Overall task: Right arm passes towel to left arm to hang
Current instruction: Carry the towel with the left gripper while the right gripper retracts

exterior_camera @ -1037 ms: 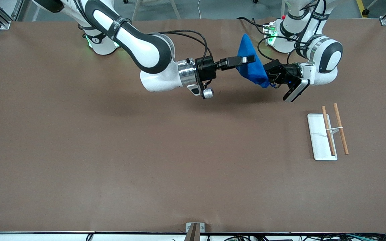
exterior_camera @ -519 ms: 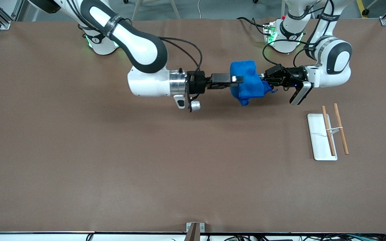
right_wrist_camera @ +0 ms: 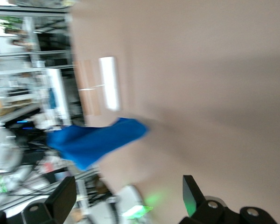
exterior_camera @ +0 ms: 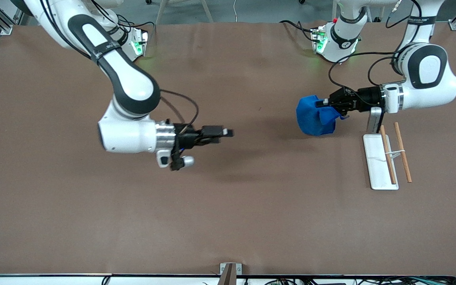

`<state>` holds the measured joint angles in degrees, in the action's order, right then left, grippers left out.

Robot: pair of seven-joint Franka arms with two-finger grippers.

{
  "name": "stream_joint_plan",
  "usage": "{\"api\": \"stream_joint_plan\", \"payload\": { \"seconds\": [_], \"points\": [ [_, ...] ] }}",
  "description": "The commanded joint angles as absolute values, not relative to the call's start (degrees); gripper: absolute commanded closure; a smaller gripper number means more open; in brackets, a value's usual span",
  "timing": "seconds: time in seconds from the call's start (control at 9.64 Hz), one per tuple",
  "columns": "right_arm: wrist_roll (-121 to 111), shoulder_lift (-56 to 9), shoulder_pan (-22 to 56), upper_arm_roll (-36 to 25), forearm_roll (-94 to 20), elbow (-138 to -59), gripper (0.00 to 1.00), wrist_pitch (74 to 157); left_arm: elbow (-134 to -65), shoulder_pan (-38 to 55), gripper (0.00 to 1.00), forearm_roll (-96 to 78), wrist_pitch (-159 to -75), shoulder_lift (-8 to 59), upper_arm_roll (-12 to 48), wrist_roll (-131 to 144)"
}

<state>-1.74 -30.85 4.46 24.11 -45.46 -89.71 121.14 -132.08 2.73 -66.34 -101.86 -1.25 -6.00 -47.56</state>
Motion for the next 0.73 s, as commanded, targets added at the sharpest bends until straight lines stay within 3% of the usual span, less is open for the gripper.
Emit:
{"api": "stream_joint_plan", "payload": {
  "seconds": [0.0,0.41,0.62],
  "points": [
    [6.1,-23.3,5.0,18.0,-28.3,-93.2,0.00,117.3,-125.6,3.0,1.00,-53.9,-103.1,2.6,-9.4,-43.5],
    [7.4,-17.6,4.7,2.4,-8.9,-91.1,0.00,108.8,-110.5,2.9,1.00,-33.9,-101.8,11.0,-16.1,-41.0],
    [-2.3,-16.4,1.8,1.1,-0.8,-85.0,0.00,108.7,-107.2,2.8,1.00,-29.5,-101.2,13.3,-21.0,-43.7]
  ]
}}
